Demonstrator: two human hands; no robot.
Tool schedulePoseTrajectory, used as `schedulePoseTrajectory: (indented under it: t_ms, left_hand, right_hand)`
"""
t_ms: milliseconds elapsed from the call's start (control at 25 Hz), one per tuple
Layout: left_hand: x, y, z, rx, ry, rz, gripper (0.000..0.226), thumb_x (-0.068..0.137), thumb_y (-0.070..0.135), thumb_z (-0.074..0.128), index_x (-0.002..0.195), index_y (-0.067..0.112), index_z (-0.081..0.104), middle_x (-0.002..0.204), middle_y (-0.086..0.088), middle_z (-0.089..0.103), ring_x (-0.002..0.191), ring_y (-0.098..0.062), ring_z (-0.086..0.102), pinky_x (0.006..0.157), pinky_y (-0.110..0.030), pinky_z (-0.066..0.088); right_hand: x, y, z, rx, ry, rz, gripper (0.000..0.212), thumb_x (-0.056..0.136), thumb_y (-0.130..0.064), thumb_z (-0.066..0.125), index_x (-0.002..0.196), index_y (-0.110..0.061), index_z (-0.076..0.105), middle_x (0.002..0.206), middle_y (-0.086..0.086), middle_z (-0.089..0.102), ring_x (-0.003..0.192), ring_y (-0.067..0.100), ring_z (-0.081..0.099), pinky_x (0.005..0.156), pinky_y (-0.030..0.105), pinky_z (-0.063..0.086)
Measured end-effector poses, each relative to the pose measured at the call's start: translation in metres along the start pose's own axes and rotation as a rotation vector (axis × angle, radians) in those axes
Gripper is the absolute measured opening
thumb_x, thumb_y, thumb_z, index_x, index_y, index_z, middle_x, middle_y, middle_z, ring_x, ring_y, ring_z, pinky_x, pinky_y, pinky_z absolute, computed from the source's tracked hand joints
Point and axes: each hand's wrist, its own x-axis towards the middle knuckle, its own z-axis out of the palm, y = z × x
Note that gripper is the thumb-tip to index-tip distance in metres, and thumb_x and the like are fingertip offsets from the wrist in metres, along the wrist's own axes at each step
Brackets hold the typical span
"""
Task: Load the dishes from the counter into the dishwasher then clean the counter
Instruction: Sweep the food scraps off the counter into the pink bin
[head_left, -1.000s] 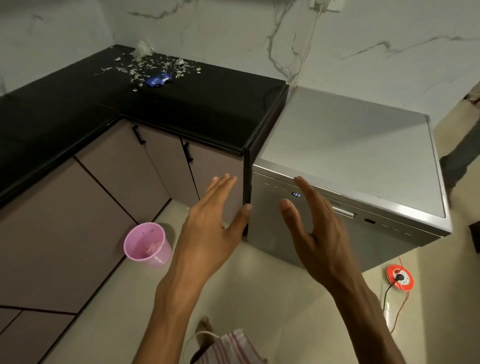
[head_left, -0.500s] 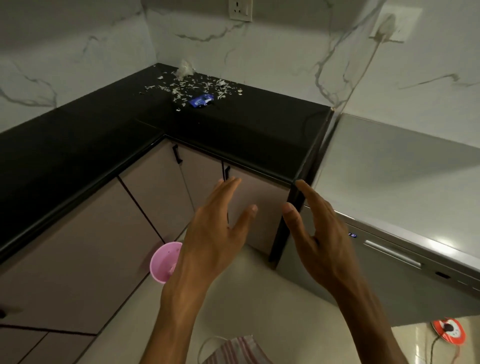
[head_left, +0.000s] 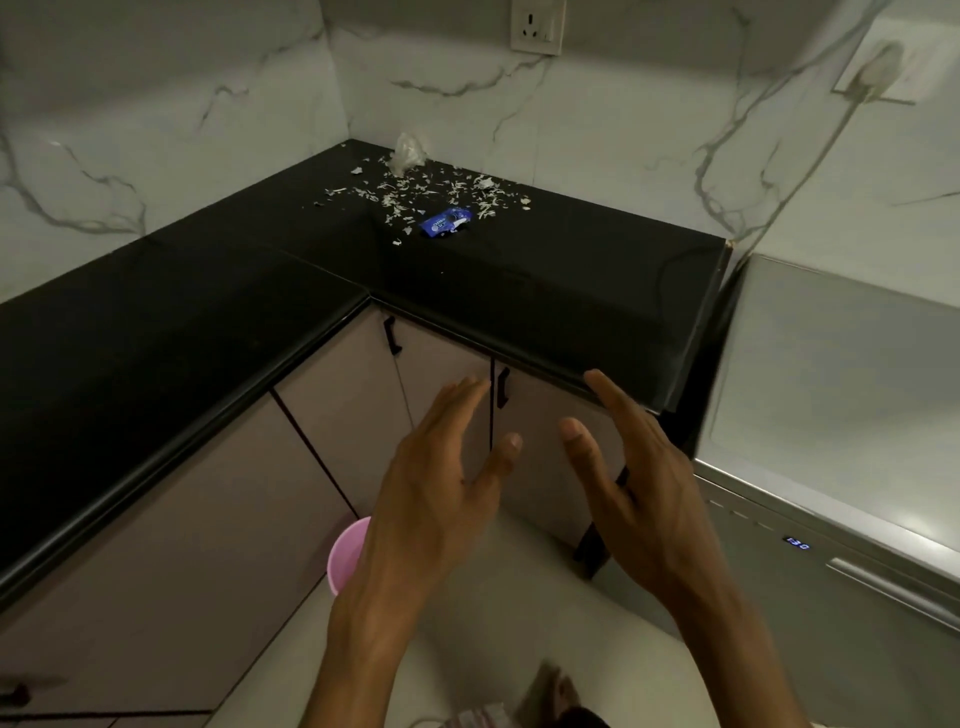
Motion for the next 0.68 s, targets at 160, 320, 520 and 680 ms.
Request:
schedulePoseTrajectory:
  t_ms: [160, 320, 520, 680]
  left_hand:
    - [0.032, -0.009, 0.005, 0.002, -0.021, -0.039, 0.067, 0.089, 0.064, 0.044, 0.148, 0.036, 0.029, 0.154, 0.02, 0.029, 0.14, 0.006, 0.023, 0.114, -0.02, 0.027]
    - [0.08, -0.014, 0.009, 0.011, 0.06, -0.044, 0.056, 0.091, 0.04, 0.06, 0.139, 0.042, 0.031, 0.137, 0.031, 0.029, 0.115, 0.038, 0.02, 0.092, 0.01, 0.019]
    - [0.14, -0.016, 0.015, -0.004, 0.128, -0.137, 0.06, 0.092, 0.04, 0.061, 0.146, 0.039, 0.035, 0.139, 0.042, 0.014, 0.128, -0.019, 0.053, 0.106, -0.036, 0.046]
    - [0.177, -0.029, 0.019, -0.024, 0.17, -0.157, 0.061, 0.091, 0.046, 0.059, 0.147, 0.038, 0.035, 0.138, 0.045, 0.013, 0.14, -0.01, 0.038, 0.098, -0.042, 0.052]
  right_hand:
    - [0.039, 0.009, 0.008, 0.031, -0.028, -0.02, 0.082, 0.08, -0.078, 0.025, 0.15, -0.037, 0.023, 0.156, -0.01, 0.03, 0.132, -0.006, 0.023, 0.103, 0.018, 0.023]
    - [0.101, 0.016, 0.015, 0.055, -0.099, -0.049, 0.079, 0.077, -0.079, 0.023, 0.147, -0.042, 0.019, 0.156, -0.01, 0.029, 0.13, -0.007, 0.022, 0.103, 0.018, 0.024]
    - [0.178, 0.025, 0.012, 0.073, -0.158, -0.11, 0.086, 0.077, -0.081, 0.025, 0.149, -0.035, 0.028, 0.154, -0.008, 0.034, 0.136, 0.002, 0.031, 0.108, 0.024, 0.031]
    - [0.227, 0.028, 0.021, 0.066, -0.16, -0.166, 0.089, 0.079, -0.084, 0.022, 0.149, -0.031, 0.033, 0.152, -0.007, 0.039, 0.138, 0.007, 0.036, 0.111, 0.035, 0.037]
